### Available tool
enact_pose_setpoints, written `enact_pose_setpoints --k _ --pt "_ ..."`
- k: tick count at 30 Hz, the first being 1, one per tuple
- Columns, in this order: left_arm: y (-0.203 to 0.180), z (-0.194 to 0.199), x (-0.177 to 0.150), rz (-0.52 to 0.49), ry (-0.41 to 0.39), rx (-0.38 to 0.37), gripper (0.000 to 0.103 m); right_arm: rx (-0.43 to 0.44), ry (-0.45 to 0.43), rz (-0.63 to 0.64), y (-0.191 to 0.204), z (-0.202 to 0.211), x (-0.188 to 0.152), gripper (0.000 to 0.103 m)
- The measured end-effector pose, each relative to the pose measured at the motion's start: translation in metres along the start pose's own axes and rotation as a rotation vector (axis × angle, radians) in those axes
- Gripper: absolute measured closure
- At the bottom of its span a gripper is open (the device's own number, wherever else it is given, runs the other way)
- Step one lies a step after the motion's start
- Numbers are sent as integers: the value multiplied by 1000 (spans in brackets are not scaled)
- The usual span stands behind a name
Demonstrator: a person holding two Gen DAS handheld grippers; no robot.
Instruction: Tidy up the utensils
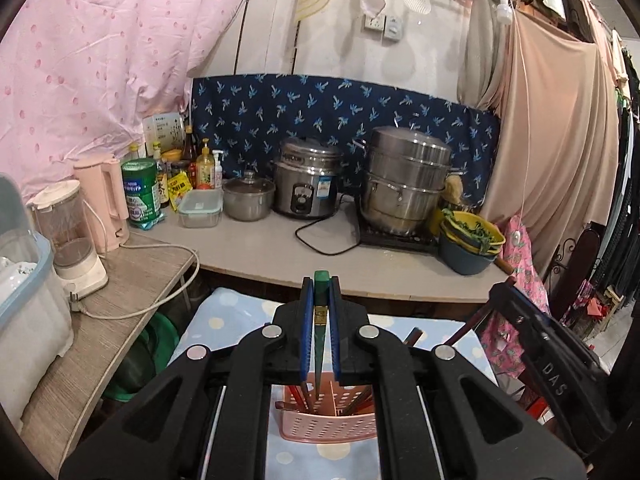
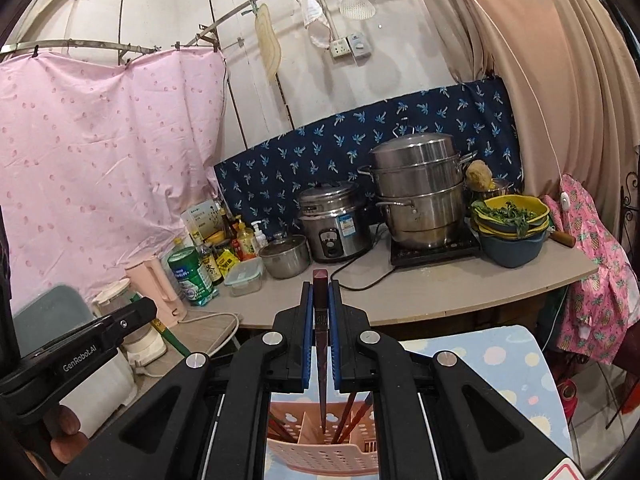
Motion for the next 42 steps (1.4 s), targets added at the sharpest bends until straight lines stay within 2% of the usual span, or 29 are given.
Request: enact_pose_setpoints --k 9,11,13,14,18,26,31,42 --pt "6 -23 -23 6 58 2 95 8 116 -4 -1 -40 -44 96" --pt "8 -22 -24 7 59 7 86 10 119 -1 -1 -39 -46 90" --pt "10 -19 -25 10 53 18 64 3 110 2 -3 -35 -44 79" --pt "11 -17 -25 11 47 23 61 0 105 1 -4 -32 -43 72" --pt "13 -8 -29 -4 37 48 52 -5 100 2 -7 -19 -42 67" --pt "12 16 -50 -68 48 98 45 -39 120 42 -6 13 -55 54" --pt "13 29 -70 -87 81 109 45 -51 165 54 -2 32 -76 54" --pt "18 52 -112 -108 129 135 41 -105 199 104 5 74 -112 53"
Point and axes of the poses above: each gripper's, at about its wrist camera, not at the fingertips, and z roughly against the way its jaws point, y to its left, x to its top, the point moved 10 cm from there along -z, roughly the way its jaws point, and after that the axes turned 4 degrees about z, right-handed, at the moved point
